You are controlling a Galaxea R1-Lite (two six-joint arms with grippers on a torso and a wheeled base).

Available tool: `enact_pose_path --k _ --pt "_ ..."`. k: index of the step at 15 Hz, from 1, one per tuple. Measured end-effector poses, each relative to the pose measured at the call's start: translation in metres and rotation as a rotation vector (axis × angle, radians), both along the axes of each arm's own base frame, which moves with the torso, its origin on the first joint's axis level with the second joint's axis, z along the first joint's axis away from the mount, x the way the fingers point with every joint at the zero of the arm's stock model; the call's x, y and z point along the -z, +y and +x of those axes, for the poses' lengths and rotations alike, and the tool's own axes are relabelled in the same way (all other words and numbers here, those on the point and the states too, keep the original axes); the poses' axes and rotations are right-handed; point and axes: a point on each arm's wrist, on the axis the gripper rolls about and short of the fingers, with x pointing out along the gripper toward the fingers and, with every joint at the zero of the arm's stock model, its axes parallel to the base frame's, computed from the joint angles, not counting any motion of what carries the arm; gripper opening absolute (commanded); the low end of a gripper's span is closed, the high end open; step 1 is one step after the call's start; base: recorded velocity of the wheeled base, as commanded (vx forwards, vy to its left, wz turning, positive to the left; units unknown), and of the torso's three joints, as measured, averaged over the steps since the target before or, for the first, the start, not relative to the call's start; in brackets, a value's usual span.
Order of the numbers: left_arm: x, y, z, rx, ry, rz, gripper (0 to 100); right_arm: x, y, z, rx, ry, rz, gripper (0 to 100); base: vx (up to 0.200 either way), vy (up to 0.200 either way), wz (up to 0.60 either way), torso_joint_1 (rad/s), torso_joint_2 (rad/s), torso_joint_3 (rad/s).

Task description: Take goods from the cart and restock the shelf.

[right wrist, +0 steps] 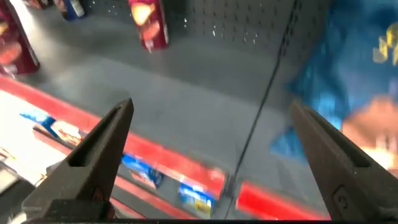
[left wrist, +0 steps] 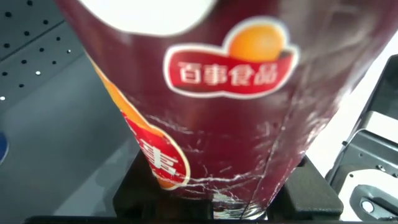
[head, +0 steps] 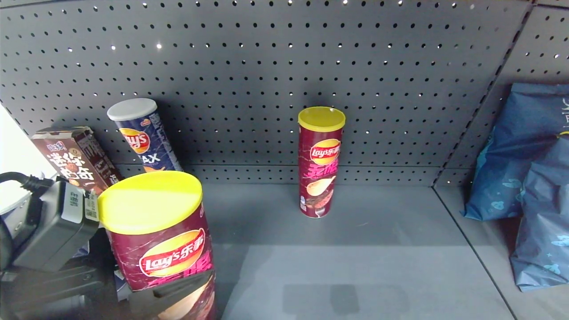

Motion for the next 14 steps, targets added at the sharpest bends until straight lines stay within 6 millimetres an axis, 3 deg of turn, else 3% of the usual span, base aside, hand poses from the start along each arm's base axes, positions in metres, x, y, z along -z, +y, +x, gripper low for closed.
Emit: enact_pose_path --k 5,8,14 --pt "-0.001 0.002 0.001 -0.017 -0.005 -0.003 0 -0.034 0.012 0.059 -0.11 0.037 -0.063 100 0.0 0.0 0.0 0.0 0.0 0.0" --pt "0.0 0.003 0.001 -0.022 0.0 0.0 0 -0.047 0.03 0.094 -0.209 0.061 -0.084 100 0.0 0.0 0.0 0.0 0.0 0.0" --pt "0.001 0.003 0.002 -0.022 0.002 0.001 0 -0.056 0.061 0.131 -0.312 0.129 -0.12 100 0.0 0.0 0.0 0.0 0.0 0.0"
